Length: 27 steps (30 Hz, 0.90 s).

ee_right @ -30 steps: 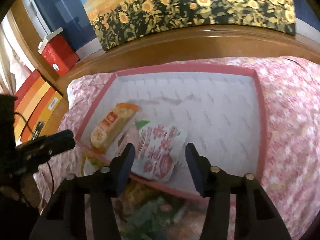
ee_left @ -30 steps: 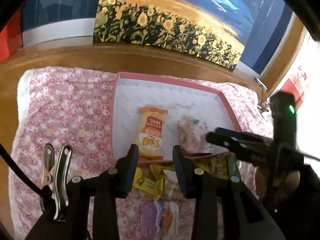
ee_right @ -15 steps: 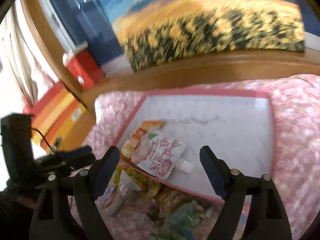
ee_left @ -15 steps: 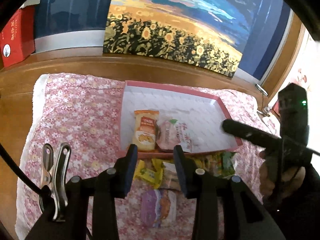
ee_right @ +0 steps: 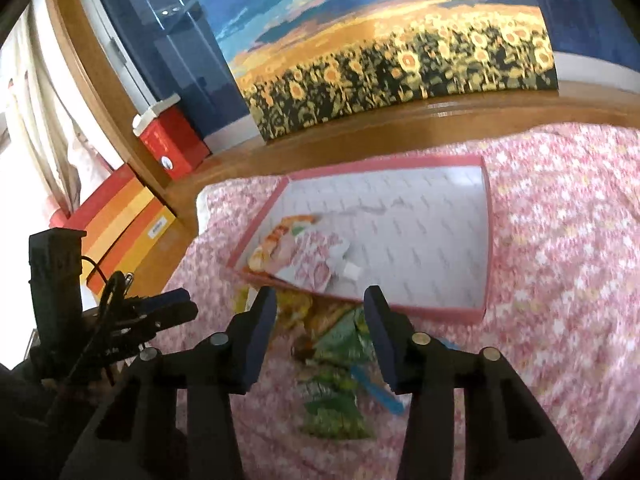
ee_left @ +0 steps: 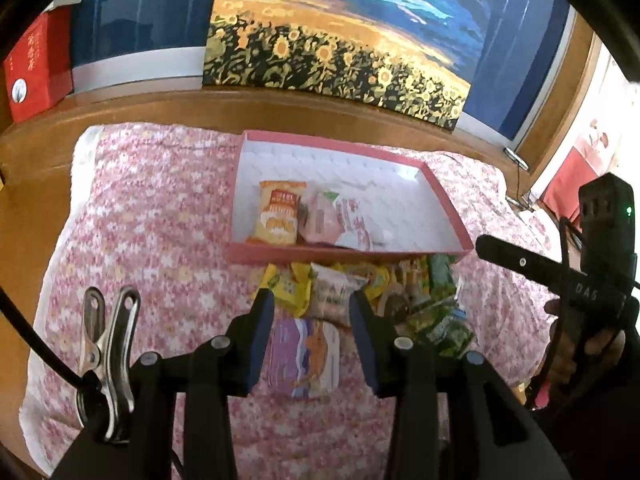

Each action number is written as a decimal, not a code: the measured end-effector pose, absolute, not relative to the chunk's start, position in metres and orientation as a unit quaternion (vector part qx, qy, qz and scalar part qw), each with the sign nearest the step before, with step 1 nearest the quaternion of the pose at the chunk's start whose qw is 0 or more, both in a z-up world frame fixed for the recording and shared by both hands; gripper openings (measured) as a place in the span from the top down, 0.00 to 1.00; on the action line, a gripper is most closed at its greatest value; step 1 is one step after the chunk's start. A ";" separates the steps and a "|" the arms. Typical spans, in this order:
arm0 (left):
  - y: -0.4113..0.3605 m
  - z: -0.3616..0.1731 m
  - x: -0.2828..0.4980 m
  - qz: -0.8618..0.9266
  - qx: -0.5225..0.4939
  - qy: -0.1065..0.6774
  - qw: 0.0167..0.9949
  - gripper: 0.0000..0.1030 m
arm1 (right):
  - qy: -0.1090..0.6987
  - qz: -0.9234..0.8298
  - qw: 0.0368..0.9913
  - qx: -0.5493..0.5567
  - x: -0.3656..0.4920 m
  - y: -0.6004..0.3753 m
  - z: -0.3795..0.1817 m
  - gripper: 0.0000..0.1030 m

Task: Organize snacks
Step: 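Grasp the purple tin with the left tool while the right tool grasps a green pea bag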

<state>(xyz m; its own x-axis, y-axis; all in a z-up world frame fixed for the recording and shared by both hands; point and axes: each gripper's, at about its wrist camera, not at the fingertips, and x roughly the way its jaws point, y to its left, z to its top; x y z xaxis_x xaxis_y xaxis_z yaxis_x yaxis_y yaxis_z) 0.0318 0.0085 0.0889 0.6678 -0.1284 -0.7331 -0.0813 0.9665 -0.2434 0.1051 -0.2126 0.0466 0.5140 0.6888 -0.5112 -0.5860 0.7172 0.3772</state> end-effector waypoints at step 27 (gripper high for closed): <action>-0.007 0.056 0.014 0.002 -0.119 0.420 0.899 0.21 | 0.403 0.289 0.869 0.014 0.068 -0.243 -0.001 0.67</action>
